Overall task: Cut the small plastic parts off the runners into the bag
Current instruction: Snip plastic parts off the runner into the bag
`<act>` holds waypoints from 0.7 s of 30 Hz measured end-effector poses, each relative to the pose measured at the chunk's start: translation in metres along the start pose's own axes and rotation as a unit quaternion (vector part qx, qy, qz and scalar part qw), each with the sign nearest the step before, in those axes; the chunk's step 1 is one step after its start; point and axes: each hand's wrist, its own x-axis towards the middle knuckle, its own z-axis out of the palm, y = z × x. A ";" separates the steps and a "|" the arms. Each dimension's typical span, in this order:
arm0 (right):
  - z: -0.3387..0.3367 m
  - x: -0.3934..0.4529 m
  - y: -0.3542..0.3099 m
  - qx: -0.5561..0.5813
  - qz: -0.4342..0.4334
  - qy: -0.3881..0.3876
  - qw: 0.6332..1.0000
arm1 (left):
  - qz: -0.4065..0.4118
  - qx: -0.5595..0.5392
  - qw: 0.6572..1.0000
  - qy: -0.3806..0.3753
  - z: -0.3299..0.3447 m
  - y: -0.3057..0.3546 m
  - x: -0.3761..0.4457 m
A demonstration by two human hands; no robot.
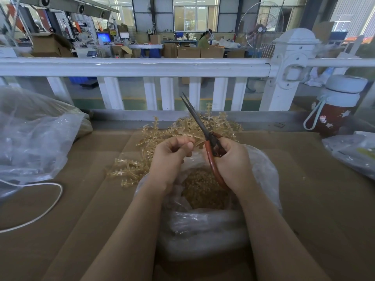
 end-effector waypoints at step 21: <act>-0.003 0.001 0.000 -0.080 0.016 -0.019 0.996 | -0.028 -0.049 0.998 0.035 0.002 0.002 0.000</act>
